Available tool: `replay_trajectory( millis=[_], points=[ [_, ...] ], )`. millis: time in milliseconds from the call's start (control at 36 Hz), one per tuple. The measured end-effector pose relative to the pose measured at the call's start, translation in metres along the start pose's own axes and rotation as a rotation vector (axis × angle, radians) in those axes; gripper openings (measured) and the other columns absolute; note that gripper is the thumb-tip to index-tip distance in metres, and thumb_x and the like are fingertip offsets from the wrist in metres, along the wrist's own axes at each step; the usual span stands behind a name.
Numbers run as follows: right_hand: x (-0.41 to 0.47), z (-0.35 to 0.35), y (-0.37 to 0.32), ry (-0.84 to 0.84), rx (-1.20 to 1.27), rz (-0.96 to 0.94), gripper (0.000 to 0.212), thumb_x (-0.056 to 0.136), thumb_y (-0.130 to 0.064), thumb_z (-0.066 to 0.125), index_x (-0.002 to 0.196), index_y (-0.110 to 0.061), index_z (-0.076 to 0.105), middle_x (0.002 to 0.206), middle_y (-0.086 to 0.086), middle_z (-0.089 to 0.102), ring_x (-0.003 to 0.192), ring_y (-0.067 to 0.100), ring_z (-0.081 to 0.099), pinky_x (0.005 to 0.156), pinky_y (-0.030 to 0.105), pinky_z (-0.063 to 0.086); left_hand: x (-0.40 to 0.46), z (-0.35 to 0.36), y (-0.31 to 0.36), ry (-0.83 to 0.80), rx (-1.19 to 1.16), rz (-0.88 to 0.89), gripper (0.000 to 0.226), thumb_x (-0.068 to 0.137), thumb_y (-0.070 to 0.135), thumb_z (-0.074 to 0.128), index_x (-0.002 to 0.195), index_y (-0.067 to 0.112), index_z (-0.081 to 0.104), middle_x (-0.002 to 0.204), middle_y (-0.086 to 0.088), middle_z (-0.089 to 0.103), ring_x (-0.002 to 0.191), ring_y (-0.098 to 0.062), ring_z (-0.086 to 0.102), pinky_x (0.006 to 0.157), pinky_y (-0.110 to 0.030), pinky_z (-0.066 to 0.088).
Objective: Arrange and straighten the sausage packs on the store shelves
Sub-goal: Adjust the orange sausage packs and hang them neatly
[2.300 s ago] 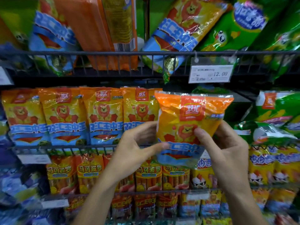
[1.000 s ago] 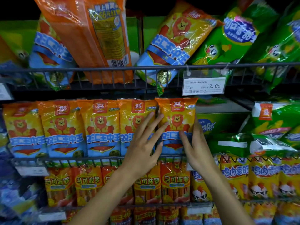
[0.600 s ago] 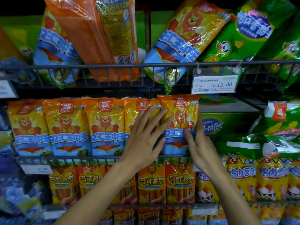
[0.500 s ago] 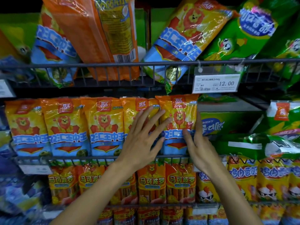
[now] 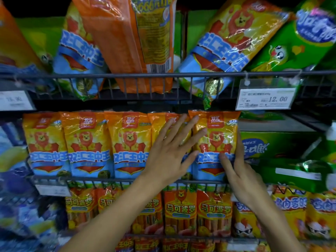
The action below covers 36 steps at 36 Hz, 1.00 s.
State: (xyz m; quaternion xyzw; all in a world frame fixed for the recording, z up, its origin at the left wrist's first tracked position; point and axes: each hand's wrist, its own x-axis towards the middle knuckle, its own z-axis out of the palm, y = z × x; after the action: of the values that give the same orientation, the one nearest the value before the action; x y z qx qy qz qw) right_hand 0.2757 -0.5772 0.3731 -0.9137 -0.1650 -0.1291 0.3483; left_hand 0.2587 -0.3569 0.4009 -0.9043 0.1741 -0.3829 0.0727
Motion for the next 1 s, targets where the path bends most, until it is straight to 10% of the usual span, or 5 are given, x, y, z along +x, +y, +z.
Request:
replay_trajectory(
  millis=[139, 222, 333, 556, 1000],
  points=[
    [-0.003, 0.005, 0.004, 0.053, -0.071, -0.015, 0.079, 0.095, -0.065, 0.020, 0.154, -0.040, -0.026, 0.068, -0.001, 0.060, 0.052, 0.015, 0.056, 0.047, 0.035, 0.046, -0.001, -0.001, 0.001, -0.011, 0.001, -0.015, 0.056, 0.110, 0.047, 0.033, 0.162, 0.034, 0.015, 0.171, 0.003, 0.005, 0.158, -0.022, 0.000, 0.126, -0.051, 0.015],
    [-0.007, 0.015, 0.005, 0.202, -0.042, -0.013, 0.079, 0.097, -0.062, 0.029, 0.156, -0.040, -0.019, 0.119, 0.006, 0.065, 0.074, 0.016, 0.065, 0.049, 0.029, 0.048, -0.001, -0.001, 0.002, -0.016, 0.012, -0.026, 0.058, 0.110, 0.048, 0.031, 0.162, 0.034, 0.012, 0.171, 0.003, 0.002, 0.158, -0.022, -0.001, 0.126, -0.051, 0.016],
    [-0.022, 0.029, -0.001, 0.519, 0.094, -0.174, 0.071, 0.105, -0.046, 0.046, 0.161, -0.036, 0.004, 0.166, -0.013, 0.006, 0.154, 0.011, 0.017, 0.116, 0.018, 0.026, -0.006, 0.001, 0.005, -0.011, -0.010, -0.036, 0.061, 0.109, 0.047, 0.035, 0.163, 0.028, 0.014, 0.171, 0.002, 0.004, 0.158, -0.025, 0.000, 0.125, -0.054, 0.016],
    [-0.033, 0.057, 0.003, 0.415, -0.091, -0.289, 0.064, 0.103, -0.032, 0.051, 0.159, -0.014, 0.026, 0.170, 0.002, 0.010, 0.157, 0.025, 0.006, 0.127, 0.039, 0.014, -0.036, 0.008, 0.012, -0.122, -0.014, 0.050, 0.064, 0.109, 0.050, 0.031, 0.163, 0.030, 0.004, 0.171, 0.005, -0.005, 0.158, -0.024, -0.007, 0.126, -0.056, 0.001],
    [-0.067, 0.019, -0.007, 0.168, 0.072, -0.187, 0.061, 0.103, -0.034, 0.056, 0.157, -0.032, 0.029, 0.166, -0.021, 0.011, 0.154, 0.004, 0.010, 0.122, 0.036, 0.025, -0.041, 0.010, 0.025, -0.128, -0.112, -0.029, 0.067, 0.107, 0.057, 0.025, 0.163, 0.029, 0.000, 0.171, 0.004, -0.009, 0.158, -0.025, -0.010, 0.126, -0.059, 0.004]
  ],
)
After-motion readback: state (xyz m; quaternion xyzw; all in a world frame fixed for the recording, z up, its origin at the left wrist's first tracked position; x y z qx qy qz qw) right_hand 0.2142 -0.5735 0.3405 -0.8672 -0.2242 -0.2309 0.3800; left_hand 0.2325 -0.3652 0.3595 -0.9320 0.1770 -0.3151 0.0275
